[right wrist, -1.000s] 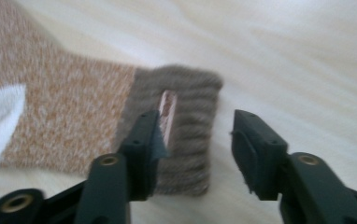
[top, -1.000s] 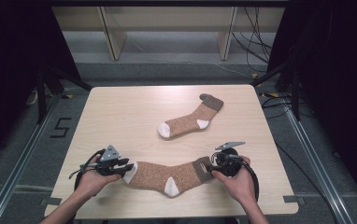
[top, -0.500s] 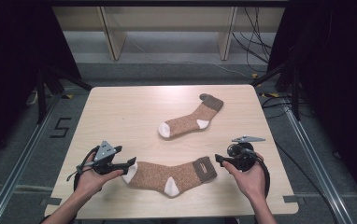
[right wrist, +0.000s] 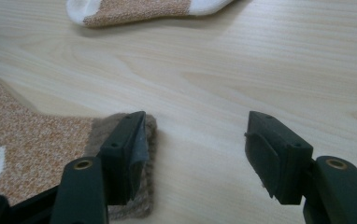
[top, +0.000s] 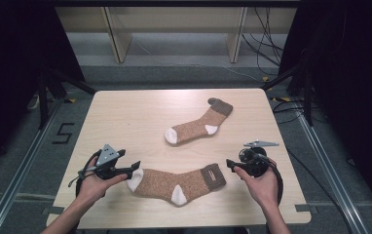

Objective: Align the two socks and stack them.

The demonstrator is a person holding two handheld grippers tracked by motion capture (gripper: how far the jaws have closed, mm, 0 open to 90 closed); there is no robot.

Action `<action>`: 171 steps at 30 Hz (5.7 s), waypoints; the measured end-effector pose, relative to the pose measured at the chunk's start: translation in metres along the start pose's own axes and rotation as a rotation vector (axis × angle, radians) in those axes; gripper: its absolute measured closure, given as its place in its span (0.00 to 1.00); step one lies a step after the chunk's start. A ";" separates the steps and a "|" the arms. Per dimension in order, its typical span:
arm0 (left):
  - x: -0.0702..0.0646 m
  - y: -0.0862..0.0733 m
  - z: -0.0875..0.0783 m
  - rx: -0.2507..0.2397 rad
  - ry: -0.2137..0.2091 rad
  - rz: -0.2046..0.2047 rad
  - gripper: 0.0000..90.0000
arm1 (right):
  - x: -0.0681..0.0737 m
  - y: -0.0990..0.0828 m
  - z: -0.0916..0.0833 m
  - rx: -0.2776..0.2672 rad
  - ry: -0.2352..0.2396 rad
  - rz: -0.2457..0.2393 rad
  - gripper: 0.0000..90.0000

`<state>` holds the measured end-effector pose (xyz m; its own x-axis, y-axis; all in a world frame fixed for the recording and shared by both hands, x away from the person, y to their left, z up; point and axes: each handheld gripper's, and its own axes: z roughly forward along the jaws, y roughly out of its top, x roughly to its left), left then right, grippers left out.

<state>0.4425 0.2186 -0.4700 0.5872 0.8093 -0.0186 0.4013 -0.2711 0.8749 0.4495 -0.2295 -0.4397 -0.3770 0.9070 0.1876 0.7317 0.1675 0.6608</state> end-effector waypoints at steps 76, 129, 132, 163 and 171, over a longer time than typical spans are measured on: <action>-0.020 0.080 0.181 0.257 -0.165 0.088 0.83 | -0.026 0.021 0.020 0.022 -0.031 0.008 0.44; 0.043 0.005 0.041 0.370 -0.158 0.045 0.39 | 0.014 0.090 0.126 0.110 -0.051 -0.079 0.47; 0.043 0.004 0.042 0.371 -0.174 0.049 0.40 | 0.014 0.088 0.133 0.112 -0.058 -0.079 0.47; 0.046 0.003 0.051 0.373 -0.191 0.032 0.71 | 0.022 0.087 0.140 0.151 -0.001 -0.113 0.82; 0.044 0.006 0.050 0.359 -0.184 0.007 0.82 | 0.021 0.087 0.139 0.156 -0.009 -0.109 0.83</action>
<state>0.5062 0.2269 -0.4898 0.6937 0.7087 -0.1285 0.5978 -0.4671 0.6514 0.5841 -0.1424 -0.4797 -0.4542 0.8835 0.1146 0.7662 0.3217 0.5563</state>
